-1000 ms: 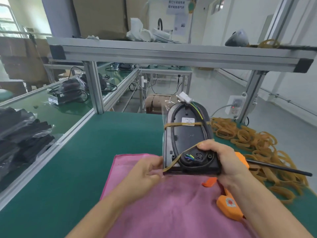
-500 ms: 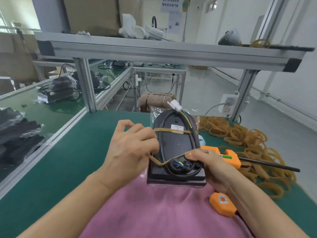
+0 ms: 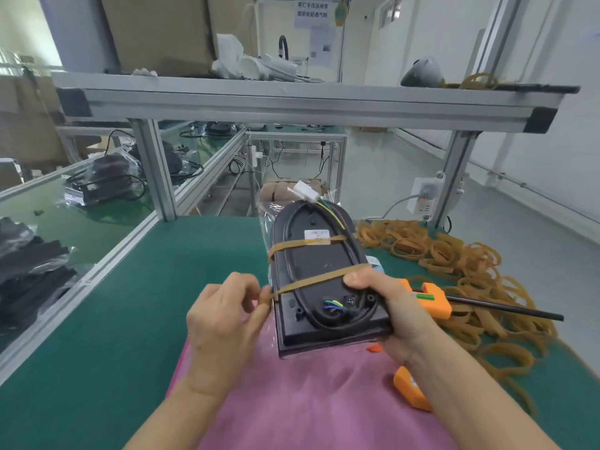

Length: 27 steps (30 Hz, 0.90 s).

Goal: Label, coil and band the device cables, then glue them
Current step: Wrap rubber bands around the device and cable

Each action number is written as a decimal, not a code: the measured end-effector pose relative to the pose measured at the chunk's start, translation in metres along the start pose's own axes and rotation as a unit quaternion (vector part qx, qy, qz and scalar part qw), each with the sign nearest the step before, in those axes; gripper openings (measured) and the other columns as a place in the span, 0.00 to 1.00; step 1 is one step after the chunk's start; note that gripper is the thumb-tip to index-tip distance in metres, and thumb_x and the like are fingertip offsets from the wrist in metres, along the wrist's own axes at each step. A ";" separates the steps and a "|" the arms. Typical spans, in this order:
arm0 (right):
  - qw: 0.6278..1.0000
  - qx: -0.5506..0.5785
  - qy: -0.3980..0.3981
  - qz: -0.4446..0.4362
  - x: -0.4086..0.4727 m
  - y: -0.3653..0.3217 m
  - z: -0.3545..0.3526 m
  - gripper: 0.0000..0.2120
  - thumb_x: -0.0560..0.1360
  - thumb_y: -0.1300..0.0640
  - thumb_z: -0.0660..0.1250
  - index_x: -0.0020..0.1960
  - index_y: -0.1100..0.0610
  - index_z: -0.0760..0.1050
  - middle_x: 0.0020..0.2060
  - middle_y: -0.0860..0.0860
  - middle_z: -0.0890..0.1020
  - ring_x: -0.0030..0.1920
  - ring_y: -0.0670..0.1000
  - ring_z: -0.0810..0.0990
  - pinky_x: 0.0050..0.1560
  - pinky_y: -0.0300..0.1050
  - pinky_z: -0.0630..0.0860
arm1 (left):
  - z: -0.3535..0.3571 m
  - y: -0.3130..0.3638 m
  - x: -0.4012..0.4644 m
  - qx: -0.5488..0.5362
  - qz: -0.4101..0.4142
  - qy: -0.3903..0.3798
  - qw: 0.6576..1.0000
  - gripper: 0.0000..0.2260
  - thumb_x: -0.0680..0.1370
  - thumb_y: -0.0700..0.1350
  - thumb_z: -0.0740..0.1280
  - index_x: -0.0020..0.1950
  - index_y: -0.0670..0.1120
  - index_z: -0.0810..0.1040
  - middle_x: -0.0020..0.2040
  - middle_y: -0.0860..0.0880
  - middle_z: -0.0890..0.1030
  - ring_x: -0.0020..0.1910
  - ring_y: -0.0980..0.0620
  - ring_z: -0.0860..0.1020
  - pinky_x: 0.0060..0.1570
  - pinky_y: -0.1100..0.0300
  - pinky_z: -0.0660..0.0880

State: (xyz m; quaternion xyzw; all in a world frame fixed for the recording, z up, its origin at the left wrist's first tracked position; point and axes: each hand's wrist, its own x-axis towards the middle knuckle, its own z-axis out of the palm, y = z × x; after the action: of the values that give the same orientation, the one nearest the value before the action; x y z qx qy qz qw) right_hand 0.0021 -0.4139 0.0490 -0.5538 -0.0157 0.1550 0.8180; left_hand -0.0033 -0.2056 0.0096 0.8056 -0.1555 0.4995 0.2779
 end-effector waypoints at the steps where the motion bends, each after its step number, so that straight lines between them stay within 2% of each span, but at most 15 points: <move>1: 1.000 -0.013 -0.004 0.006 0.001 0.001 0.000 0.15 0.58 0.57 0.70 0.44 0.59 0.79 0.39 0.59 0.84 0.34 0.56 0.83 0.38 0.46 0.80 | -0.001 -0.005 0.003 0.019 0.031 -0.006 0.999 0.08 0.79 0.51 0.63 0.42 0.50 0.69 0.29 0.50 0.76 0.27 0.51 0.71 0.33 0.60 0.67; 3: 0.999 -0.049 -0.017 0.010 0.001 0.002 -0.001 0.19 0.55 0.55 0.73 0.45 0.58 0.80 0.41 0.59 0.83 0.36 0.55 0.82 0.40 0.45 0.79 | -0.004 -0.019 0.009 0.030 0.086 -0.053 0.994 0.12 0.81 0.56 0.59 0.43 0.50 0.69 0.29 0.51 0.76 0.25 0.50 0.72 0.33 0.62 0.67; 4: 0.998 -0.061 -0.021 0.010 0.000 0.001 -0.002 0.19 0.55 0.54 0.73 0.45 0.58 0.80 0.41 0.60 0.82 0.36 0.55 0.82 0.39 0.44 0.79 | -0.006 -0.025 0.010 0.008 0.077 -0.085 0.993 0.13 0.81 0.58 0.58 0.43 0.51 0.70 0.29 0.51 0.77 0.25 0.50 0.73 0.33 0.63 0.68; 6: 0.998 -0.052 -0.016 0.024 0.000 0.000 -0.009 0.16 0.56 0.56 0.75 0.44 0.58 0.81 0.43 0.60 0.83 0.37 0.56 0.83 0.40 0.45 0.79 | -0.015 -0.030 0.011 -0.131 -0.085 -0.126 0.980 0.12 0.79 0.58 0.62 0.41 0.52 0.73 0.31 0.51 0.78 0.28 0.49 0.77 0.35 0.61 0.74; 7: 0.999 -0.028 -0.006 0.032 0.000 -0.001 -0.013 0.16 0.55 0.56 0.75 0.42 0.57 0.83 0.44 0.59 0.84 0.38 0.56 0.83 0.43 0.47 0.79 | -0.017 -0.034 0.011 -0.212 -0.195 -0.113 0.951 0.10 0.78 0.54 0.65 0.40 0.51 0.75 0.32 0.50 0.80 0.30 0.49 0.78 0.37 0.60 0.77; 9: 0.999 0.007 0.011 0.030 0.000 -0.001 -0.022 0.17 0.55 0.52 0.75 0.42 0.56 0.85 0.46 0.59 0.85 0.41 0.58 0.84 0.51 0.52 0.77 | -0.021 -0.040 0.012 -0.300 -0.343 -0.064 0.888 0.06 0.78 0.45 0.67 0.40 0.48 0.78 0.36 0.47 0.82 0.34 0.48 0.80 0.37 0.63 0.79; 10: 1.000 0.002 0.009 0.028 0.000 -0.001 -0.023 0.16 0.56 0.51 0.74 0.43 0.55 0.85 0.47 0.59 0.85 0.42 0.58 0.84 0.53 0.54 0.76 | -0.020 -0.040 0.012 -0.345 -0.398 -0.080 0.846 0.03 0.76 0.45 0.66 0.44 0.47 0.78 0.40 0.45 0.84 0.37 0.47 0.82 0.38 0.63 0.80; 11: 0.999 -0.009 0.000 0.032 0.000 0.001 -0.022 0.14 0.59 0.52 0.73 0.43 0.55 0.85 0.48 0.59 0.85 0.42 0.57 0.84 0.53 0.54 0.77 | -0.017 -0.035 0.010 -0.398 -0.444 -0.120 0.794 0.07 0.75 0.47 0.65 0.50 0.46 0.78 0.45 0.44 0.84 0.40 0.47 0.83 0.38 0.62 0.81; 13: 0.998 -0.041 -0.010 0.046 0.001 0.010 -0.017 0.10 0.62 0.55 0.73 0.42 0.55 0.85 0.45 0.58 0.86 0.40 0.55 0.85 0.46 0.50 0.81 | -0.006 -0.017 0.004 -0.510 -0.502 -0.218 0.663 0.18 0.73 0.52 0.63 0.59 0.45 0.78 0.55 0.42 0.83 0.49 0.47 0.84 0.42 0.57 0.82; 15: 0.997 -0.061 0.004 0.050 0.006 0.020 -0.009 0.10 0.63 0.55 0.72 0.44 0.55 0.83 0.44 0.58 0.85 0.39 0.55 0.84 0.42 0.47 0.82 | 0.004 0.008 0.007 -0.553 -0.532 -0.283 0.575 0.22 0.73 0.55 0.63 0.61 0.46 0.81 0.58 0.41 0.83 0.54 0.44 0.83 0.44 0.53 0.81; 16: 0.997 -0.064 0.014 0.049 0.008 0.024 -0.007 0.13 0.64 0.55 0.72 0.47 0.57 0.81 0.45 0.59 0.84 0.41 0.56 0.84 0.44 0.48 0.81 | 0.008 0.015 0.010 -0.559 -0.549 -0.288 0.550 0.22 0.71 0.54 0.65 0.60 0.44 0.82 0.57 0.40 0.83 0.53 0.43 0.83 0.43 0.53 0.81; 19: 0.995 -0.081 0.040 0.044 0.014 0.034 -0.007 0.09 0.71 0.56 0.71 0.50 0.58 0.81 0.48 0.60 0.84 0.47 0.58 0.83 0.51 0.51 0.80 | 0.021 0.020 0.014 -0.542 -0.600 -0.243 0.536 0.25 0.68 0.45 0.70 0.63 0.36 0.76 0.54 0.34 0.82 0.44 0.40 0.84 0.37 0.52 0.81; 21: 0.990 -0.120 0.062 0.039 0.016 0.038 -0.009 0.08 0.73 0.55 0.69 0.50 0.57 0.82 0.48 0.58 0.85 0.48 0.57 0.84 0.53 0.50 0.81 | 0.026 0.020 0.013 -0.527 -0.617 -0.229 0.538 0.26 0.68 0.44 0.71 0.64 0.36 0.75 0.53 0.33 0.82 0.41 0.40 0.84 0.34 0.52 0.81; 25: 0.955 -0.264 0.135 0.015 0.018 0.044 -0.010 0.12 0.72 0.51 0.71 0.53 0.55 0.80 0.47 0.51 0.86 0.49 0.52 0.84 0.59 0.54 0.78 | 0.035 0.019 0.003 -0.507 -0.625 -0.223 0.550 0.25 0.66 0.42 0.72 0.63 0.38 0.76 0.51 0.35 0.83 0.40 0.41 0.84 0.34 0.52 0.81; 27: 0.929 -0.351 0.118 0.011 0.015 0.046 -0.011 0.11 0.75 0.51 0.67 0.54 0.55 0.80 0.48 0.50 0.85 0.51 0.49 0.83 0.60 0.52 0.76 | 0.038 0.018 -0.004 -0.497 -0.633 -0.231 0.547 0.25 0.66 0.40 0.72 0.63 0.39 0.76 0.51 0.34 0.83 0.41 0.39 0.84 0.35 0.49 0.82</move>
State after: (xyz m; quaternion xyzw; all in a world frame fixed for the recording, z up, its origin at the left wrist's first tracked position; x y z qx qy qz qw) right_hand 0.0079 -0.4040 0.0004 -0.8197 0.0337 0.0825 0.5658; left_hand 0.0127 -0.2432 -0.0014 0.5162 0.1123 -0.1664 0.8326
